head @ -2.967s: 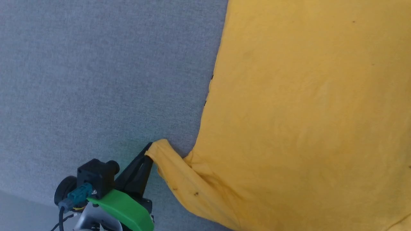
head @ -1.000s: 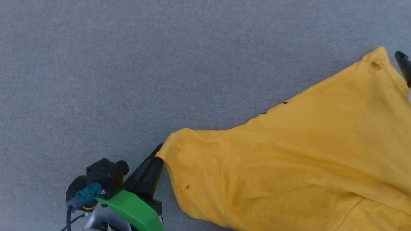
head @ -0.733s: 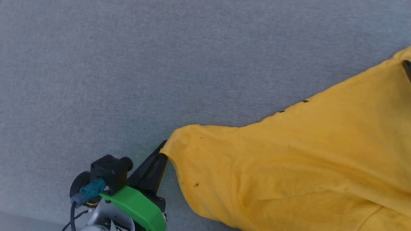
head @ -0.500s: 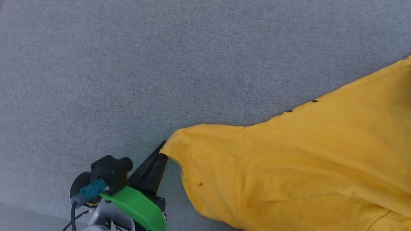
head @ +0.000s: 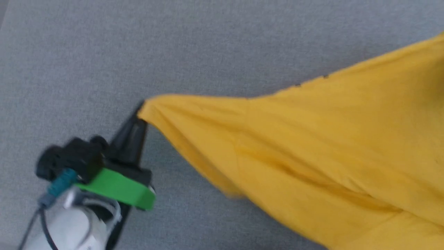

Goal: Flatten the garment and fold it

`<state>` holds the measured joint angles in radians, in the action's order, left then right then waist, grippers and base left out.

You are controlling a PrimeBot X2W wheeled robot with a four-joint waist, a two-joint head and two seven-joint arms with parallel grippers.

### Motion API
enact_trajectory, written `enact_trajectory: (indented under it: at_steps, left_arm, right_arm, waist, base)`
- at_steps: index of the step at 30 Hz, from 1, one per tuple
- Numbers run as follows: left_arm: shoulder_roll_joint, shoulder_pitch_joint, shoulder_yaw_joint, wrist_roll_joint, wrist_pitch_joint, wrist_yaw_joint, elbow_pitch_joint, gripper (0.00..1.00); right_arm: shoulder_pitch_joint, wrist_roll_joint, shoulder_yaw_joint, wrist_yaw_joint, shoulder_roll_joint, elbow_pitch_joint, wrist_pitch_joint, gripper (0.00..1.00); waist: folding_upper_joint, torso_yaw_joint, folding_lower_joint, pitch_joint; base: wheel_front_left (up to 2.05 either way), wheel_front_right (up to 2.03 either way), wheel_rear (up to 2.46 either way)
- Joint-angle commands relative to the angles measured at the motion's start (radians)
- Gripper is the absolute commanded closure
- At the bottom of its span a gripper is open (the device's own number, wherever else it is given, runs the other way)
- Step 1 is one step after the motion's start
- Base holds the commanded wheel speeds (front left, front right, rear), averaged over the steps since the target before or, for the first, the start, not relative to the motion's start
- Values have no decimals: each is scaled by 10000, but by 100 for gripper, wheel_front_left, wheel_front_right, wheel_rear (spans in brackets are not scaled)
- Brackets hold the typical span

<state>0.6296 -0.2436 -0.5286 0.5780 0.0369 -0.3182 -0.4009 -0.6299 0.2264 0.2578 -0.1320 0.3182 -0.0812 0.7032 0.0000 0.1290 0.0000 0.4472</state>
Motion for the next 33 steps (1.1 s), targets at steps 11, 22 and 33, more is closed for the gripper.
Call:
enact_trajectory:
  at_steps: [11, 22, 33]
  left_arm:
    - [455, -3766, 726, -719, -433, 738, 1456, 100]
    - [-8, -7542, 440, -1013, -1347, 1828, 4033, 100]
    - [-249, -9780, 212, -1124, -2390, 2362, 5269, 100]
  right_arm:
    - [-1088, 191, -430, 13, -409, 185, -1003, 100]
    - [-2737, -102, -1320, 13, -951, -685, -1482, 100]
    - [-3862, -35, -2116, 13, -1197, -1313, -1263, 100]
  waist:
    - [0, -761, 0, -2071]
    - [0, -1212, 0, -3273]
    - [0, -1611, 0, -3527]
  base:
    - [0, 0, 0]
    - [0, 0, 0]
    - [0, 0, 0]
